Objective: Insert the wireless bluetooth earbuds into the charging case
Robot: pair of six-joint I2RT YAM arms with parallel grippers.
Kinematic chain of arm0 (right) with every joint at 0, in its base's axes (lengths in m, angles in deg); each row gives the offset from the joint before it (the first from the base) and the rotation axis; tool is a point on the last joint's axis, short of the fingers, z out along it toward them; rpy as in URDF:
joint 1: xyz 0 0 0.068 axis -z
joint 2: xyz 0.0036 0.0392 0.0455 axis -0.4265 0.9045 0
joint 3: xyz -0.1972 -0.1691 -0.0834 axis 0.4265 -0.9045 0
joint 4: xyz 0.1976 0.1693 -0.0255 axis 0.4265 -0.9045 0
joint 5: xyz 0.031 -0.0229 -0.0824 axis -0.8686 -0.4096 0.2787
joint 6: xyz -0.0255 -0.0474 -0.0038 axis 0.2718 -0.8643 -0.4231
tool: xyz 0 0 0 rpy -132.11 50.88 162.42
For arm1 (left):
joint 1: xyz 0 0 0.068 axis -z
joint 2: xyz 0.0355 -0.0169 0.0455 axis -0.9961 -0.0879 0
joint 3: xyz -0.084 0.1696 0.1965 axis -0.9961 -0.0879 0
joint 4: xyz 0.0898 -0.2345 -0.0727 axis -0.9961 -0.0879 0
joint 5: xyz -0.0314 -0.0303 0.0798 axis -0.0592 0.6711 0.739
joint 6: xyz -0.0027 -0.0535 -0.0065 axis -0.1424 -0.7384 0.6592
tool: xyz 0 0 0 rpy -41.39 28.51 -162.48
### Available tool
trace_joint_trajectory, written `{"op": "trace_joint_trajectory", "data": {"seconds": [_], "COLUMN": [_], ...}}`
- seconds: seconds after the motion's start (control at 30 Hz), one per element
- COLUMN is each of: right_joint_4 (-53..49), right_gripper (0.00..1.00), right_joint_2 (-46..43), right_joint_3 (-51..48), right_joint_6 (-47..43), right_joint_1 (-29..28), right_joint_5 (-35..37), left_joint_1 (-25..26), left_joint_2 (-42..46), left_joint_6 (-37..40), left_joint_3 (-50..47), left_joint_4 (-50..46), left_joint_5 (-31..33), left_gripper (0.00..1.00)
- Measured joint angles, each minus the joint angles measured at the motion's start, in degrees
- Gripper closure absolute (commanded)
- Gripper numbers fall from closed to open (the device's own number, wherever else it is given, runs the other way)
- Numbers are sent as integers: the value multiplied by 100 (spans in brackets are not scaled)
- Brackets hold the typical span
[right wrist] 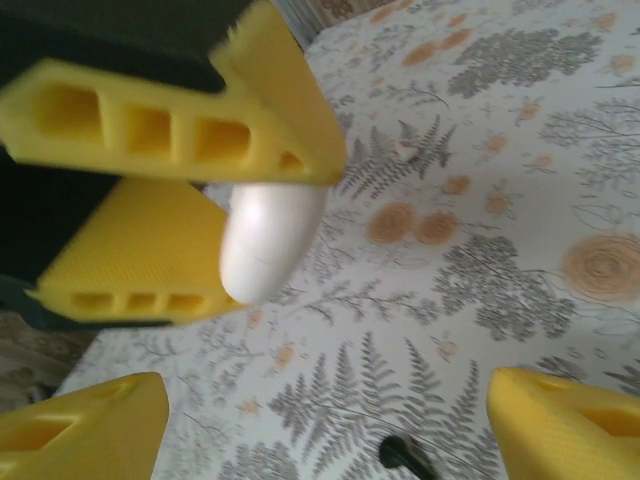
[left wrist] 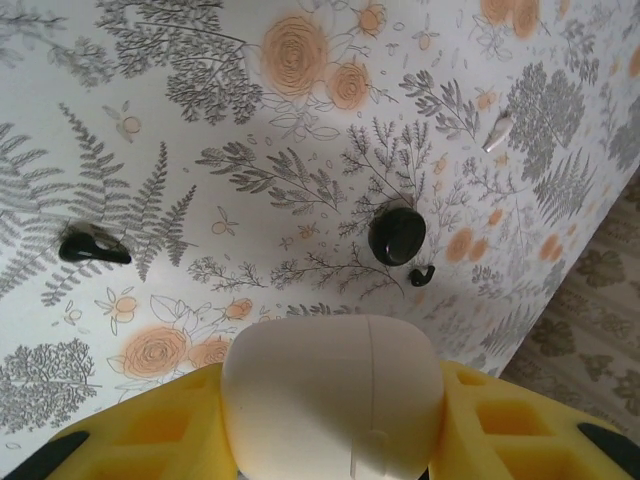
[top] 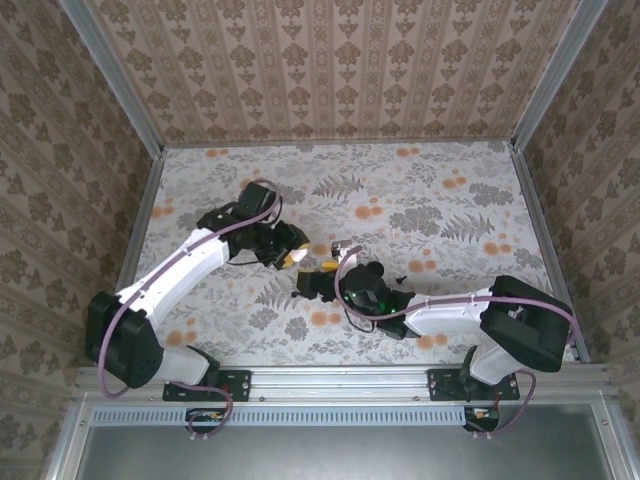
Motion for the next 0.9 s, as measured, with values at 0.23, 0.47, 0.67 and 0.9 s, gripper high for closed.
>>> {"op": "trace_joint_trajectory", "data": {"seconds": [0.23, 0.47, 0.67, 0.9], "right_joint_4": [415, 573, 763, 1189], "right_gripper": [24, 31, 46, 69], "right_joint_2": [330, 706, 848, 986], "right_joint_3": [323, 437, 437, 437], "right_joint_6": [514, 837, 1049, 1189], "right_joint_1": [348, 496, 621, 769], "right_joint_5": [-654, -1134, -1357, -1672], "left_joint_1": [26, 22, 22, 26], "left_joint_2": [302, 367, 367, 398], "left_joint_6": [-560, -752, -872, -964], "left_joint_3": [-549, -688, -691, -719], "left_joint_4": [341, 535, 684, 872], "left_joint_5": [13, -59, -142, -160], "left_gripper": [68, 69, 69, 68]}}
